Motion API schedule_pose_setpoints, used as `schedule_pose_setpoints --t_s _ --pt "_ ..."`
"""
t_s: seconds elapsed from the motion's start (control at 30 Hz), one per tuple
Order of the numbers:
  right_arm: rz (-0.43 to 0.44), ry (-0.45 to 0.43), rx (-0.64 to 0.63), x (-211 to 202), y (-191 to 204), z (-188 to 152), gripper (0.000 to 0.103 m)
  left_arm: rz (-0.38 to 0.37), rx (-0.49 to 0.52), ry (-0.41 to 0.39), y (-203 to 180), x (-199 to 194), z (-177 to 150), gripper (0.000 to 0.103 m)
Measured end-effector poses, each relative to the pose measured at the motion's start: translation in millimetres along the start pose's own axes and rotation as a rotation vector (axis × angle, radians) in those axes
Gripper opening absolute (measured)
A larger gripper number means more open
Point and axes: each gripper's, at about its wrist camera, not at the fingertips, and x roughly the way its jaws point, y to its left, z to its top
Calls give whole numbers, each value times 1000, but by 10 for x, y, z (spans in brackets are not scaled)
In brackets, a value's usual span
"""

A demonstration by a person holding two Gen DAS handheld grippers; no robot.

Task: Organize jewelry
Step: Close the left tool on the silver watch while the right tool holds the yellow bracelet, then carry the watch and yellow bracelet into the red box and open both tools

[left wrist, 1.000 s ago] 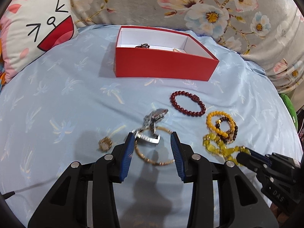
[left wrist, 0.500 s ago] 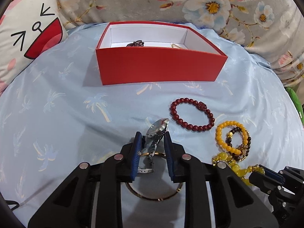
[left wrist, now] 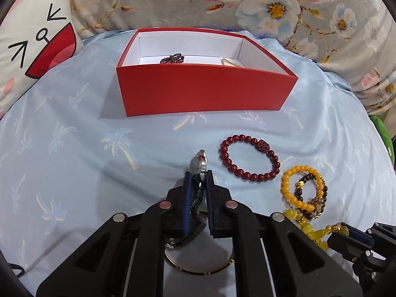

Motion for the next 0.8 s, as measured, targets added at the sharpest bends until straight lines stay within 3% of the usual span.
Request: schedule_pose_setpoints --t_s 0.33,0.6,0.8 --pt "33 -110 -16 -438 81 472 10 -42 -13 -79 -8 -610 188 9" --pt "28 -262 -100 -730 232 1308 10 -49 16 -166 13 -928 783 9" --pt "42 -283 -115 -445 292 1913 10 -39 23 -200 95 -801 1286 9"
